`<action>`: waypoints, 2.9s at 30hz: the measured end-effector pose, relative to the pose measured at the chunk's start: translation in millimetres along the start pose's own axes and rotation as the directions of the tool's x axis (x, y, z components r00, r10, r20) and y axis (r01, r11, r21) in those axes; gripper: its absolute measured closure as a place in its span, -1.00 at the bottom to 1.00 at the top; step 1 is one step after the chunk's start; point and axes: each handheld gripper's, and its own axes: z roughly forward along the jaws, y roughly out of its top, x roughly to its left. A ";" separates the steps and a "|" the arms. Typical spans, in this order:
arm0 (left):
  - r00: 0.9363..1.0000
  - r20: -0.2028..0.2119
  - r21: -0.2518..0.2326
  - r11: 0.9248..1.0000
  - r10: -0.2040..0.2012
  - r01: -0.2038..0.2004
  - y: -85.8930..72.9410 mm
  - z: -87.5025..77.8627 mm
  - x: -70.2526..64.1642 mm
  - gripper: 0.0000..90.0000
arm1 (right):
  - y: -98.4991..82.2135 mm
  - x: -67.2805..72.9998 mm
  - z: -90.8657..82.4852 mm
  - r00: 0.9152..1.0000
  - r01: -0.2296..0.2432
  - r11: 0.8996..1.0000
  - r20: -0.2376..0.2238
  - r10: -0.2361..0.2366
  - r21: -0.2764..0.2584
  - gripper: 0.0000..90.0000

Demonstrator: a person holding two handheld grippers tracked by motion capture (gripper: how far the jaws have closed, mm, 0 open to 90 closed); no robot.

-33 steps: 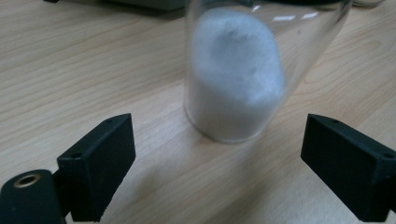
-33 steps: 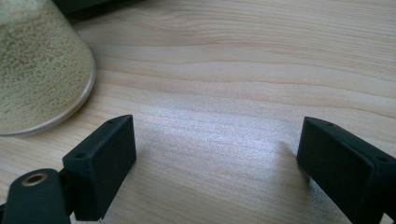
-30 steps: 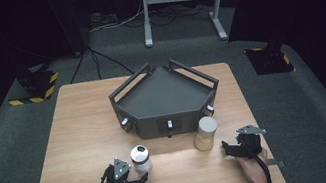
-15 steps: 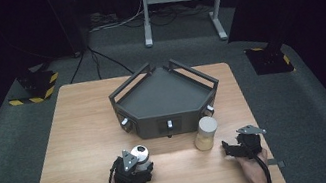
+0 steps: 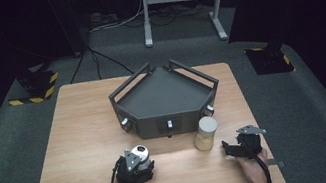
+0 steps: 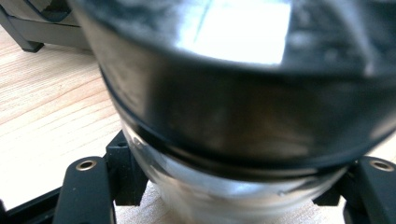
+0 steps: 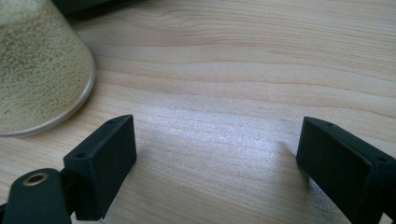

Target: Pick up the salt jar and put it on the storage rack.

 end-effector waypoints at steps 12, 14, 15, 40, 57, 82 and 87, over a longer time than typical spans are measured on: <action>1.000 0.016 0.003 1.000 -0.005 0.005 1.7 -1.2 2.5 -0.32 | 0.0 0.0 0.0 1.000 0.000 1.000 0.000 0.000 0.000 -0.74; 1.000 0.021 0.001 1.000 -0.005 0.005 3.3 -2.1 2.7 -0.32 | 0.0 0.1 0.0 1.000 -0.001 1.000 0.001 0.001 0.000 -0.73; 1.000 0.021 0.001 1.000 -0.005 0.005 3.3 -2.1 2.7 -0.32 | 0.0 0.1 0.0 1.000 -0.001 1.000 0.001 0.001 0.000 -0.73; 0.983 0.152 0.008 0.995 0.100 -0.103 57.0 -20.8 9.6 -0.32 | 0.0 0.2 -0.1 1.000 -0.002 1.000 0.001 0.002 0.000 -0.73; 0.965 0.236 0.014 0.993 0.113 -0.120 107.4 -34.4 27.0 -0.32 | -0.1 0.2 -0.1 1.000 -0.002 1.000 0.002 0.002 -0.001 -0.73; 0.968 0.239 -0.110 0.988 -0.076 0.105 135.1 -25.8 24.5 -0.32 | -0.1 0.2 -0.1 1.000 -0.002 1.000 0.002 0.002 -0.001 -0.73; 0.962 0.233 -0.008 0.990 0.142 -0.144 173.0 -31.7 45.1 -0.32 | -0.2 0.2 -0.2 1.000 -0.002 1.000 0.002 0.002 -0.001 -0.73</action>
